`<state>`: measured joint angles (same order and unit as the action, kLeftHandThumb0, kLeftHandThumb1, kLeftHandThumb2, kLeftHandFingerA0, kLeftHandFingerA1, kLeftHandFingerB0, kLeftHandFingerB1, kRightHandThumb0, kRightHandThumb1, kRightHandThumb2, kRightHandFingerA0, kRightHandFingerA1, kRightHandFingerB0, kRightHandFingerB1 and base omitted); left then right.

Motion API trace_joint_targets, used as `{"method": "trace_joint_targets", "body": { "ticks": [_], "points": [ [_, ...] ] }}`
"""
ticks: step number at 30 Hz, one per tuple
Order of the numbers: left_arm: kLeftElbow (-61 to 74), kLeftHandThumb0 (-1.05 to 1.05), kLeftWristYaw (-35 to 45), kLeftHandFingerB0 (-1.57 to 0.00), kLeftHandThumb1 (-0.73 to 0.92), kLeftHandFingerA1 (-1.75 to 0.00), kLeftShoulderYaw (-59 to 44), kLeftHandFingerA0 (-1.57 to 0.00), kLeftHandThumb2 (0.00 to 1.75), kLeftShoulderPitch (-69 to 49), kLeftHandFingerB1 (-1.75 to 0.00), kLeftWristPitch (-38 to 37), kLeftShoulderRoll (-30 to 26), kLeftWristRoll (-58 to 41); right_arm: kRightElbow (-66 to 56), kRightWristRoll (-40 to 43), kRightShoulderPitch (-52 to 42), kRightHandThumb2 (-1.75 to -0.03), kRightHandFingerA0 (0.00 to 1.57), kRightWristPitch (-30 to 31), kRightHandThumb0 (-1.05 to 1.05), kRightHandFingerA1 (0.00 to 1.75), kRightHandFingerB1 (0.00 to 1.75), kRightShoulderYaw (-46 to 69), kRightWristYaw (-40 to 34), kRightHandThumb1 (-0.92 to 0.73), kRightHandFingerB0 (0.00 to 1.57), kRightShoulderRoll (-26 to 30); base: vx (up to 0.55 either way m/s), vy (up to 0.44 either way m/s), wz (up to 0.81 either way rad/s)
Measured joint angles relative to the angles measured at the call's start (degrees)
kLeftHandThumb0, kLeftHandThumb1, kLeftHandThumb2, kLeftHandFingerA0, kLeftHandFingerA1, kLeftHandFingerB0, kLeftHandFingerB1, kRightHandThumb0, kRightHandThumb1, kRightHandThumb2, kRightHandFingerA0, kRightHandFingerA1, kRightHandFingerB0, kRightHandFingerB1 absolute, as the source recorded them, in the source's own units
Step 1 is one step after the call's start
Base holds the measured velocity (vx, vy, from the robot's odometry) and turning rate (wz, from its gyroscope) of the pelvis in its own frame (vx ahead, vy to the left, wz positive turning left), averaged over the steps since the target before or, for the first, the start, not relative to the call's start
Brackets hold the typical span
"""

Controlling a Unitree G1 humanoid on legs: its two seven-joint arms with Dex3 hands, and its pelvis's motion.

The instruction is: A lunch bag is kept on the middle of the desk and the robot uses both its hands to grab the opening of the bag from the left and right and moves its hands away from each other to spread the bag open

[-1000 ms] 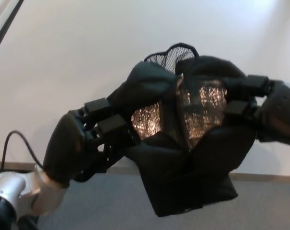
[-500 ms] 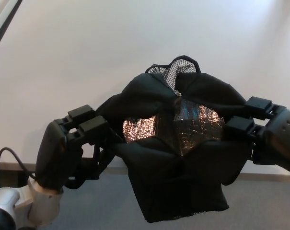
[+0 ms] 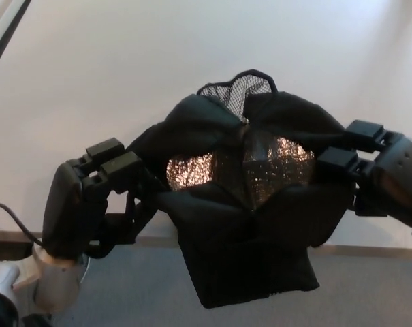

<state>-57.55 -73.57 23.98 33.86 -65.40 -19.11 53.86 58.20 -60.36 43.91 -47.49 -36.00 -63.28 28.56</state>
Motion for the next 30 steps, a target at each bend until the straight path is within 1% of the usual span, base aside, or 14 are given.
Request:
{"method": "trace_joint_targets", "body": {
  "ticks": [5,6,7,8,10,11,14,15,16,18,19,20,25,30],
  "points": [
    [1.77,-0.23,0.01,-0.87,0.5,-1.55,-0.99,-0.94,1.03,5.43,-1.31,1.51,3.37,-0.5,5.29,0.31,7.74,-0.58,0.84,3.72,-0.28,1.39,1.16,0.74,2.97,-0.55,0.78,-5.59,0.0,0.0,0.0],
    [2.26,-0.14,-0.01,-0.9,0.57,-1.41,-0.97,-0.95,0.99,6.52,-1.2,2.12,4.1,-0.45,6.09,0.42,8.99,-0.59,0.83,4.43,-0.38,1.39,0.93,0.79,3.58,-0.57,0.81,-6.85,0.0,0.0,0.0],
    [3.29,-0.14,0.0,-0.9,0.57,-1.26,-0.87,-0.95,0.97,7.93,-1.1,3.19,4.93,-0.27,6.83,0.65,10.63,-0.57,0.93,5.53,-0.34,1.04,0.6,0.86,4.71,-0.58,0.9,-8.68,0.0,0.0,0.0],
    [4.19,-0.14,0.03,-0.9,0.57,-1.26,-0.75,-0.95,0.97,8.85,-1.1,4.08,5.42,-0.1,7.14,0.85,11.82,-0.57,0.93,6.35,-0.34,1.04,0.6,0.92,5.66,-0.58,0.9,-9.93,0.0,0.0,0.0],
    [5.32,-0.18,0.06,-0.81,0.72,-0.77,-0.46,-0.79,0.62,9.85,-0.51,5.43,5.64,0.21,7.87,1.2,13.44,-0.58,0.85,7.68,-0.32,1.19,0.59,1.02,7.24,-0.59,0.86,-11.51,0.0,0.0,0.0],
    [5.97,-0.18,0.04,-0.81,0.72,-0.77,-0.18,-0.79,0.62,10.7,-0.51,6.57,5.59,0.55,8.86,1.59,14.69,-0.58,0.85,9.02,-0.32,1.19,0.59,1.23,8.59,-0.59,0.86,-12.9,0.0,0.0,0.0],
    [6.38,-0.07,-0.22,-0.5,0.58,-0.46,0.26,-0.58,0.72,12.47,-0.39,8.55,5.58,1.56,10.17,2.3,16.44,-0.58,0.84,11.84,-0.38,0.93,0.5,1.72,10.97,-0.63,0.8,-15.18,0.0,0.0,0.0],
    [6.38,0.02,-0.54,-0.37,0.44,-0.37,0.42,-0.46,0.91,12.98,-0.34,9.47,5.53,1.94,10.57,2.35,16.95,-0.59,0.81,13.06,-0.44,0.57,0.44,1.83,11.89,-0.63,0.67,-15.84,0.0,0.0,0.0],
    [6.37,0.0,-0.74,-0.09,0.33,-0.49,0.53,-0.14,1.02,13.19,-0.48,9.91,5.5,2.14,10.8,2.37,17.16,-0.62,0.59,13.56,-0.58,0.4,0.33,1.86,12.26,-0.7,0.39,-16.12,0.0,0.0,0.0],
    [5.91,-0.01,-1.93,0.0,0.34,-0.46,1.37,-0.08,1.02,14.61,-0.44,12.47,5.45,3.38,11.85,2.41,18.03,-0.63,0.47,15.78,-0.58,0.37,0.31,1.91,13.84,-0.72,0.29,-17.17,0.0,0.0,0.0],
    [5.52,0.02,-2.2,-0.08,0.42,-0.31,1.61,-0.13,0.88,15.3,-0.24,13.44,5.45,3.74,12.29,2.53,18.2,-0.94,0.16,16.13,-0.72,0.42,0.37,2.14,14.33,-0.67,0.07,-17.31,0.0,0.0,0.0],
    [5.11,0.01,-2.38,-0.02,0.41,-0.33,1.82,-0.09,0.92,15.95,-0.23,14.31,5.43,4.01,12.7,2.72,18.33,-1.01,0.04,16.47,-0.72,0.39,0.28,2.46,14.88,-0.65,0.03,-17.4,0.0,0.0,0.0],
    [1.85,-0.01,-2.26,0.0,0.4,-0.36,2.69,-0.1,0.93,20.0,-0.17,18.17,5.14,4.68,14.3,4.26,19.84,-1.04,0.0,19.2,-0.89,0.15,0.11,4.22,19.44,-0.65,0.0,-17.88,0.0,0.0,0.0],
    [-2.74,0.02,-1.35,-0.01,0.42,-0.36,3.82,-0.13,0.82,23.5,-0.22,22.31,2.57,5.0,15.57,5.51,21.52,-0.9,0.06,22.83,-0.77,0.31,0.13,5.62,24.26,-0.51,0.0,-17.7,0.0,0.0,0.0]
  ]
}}
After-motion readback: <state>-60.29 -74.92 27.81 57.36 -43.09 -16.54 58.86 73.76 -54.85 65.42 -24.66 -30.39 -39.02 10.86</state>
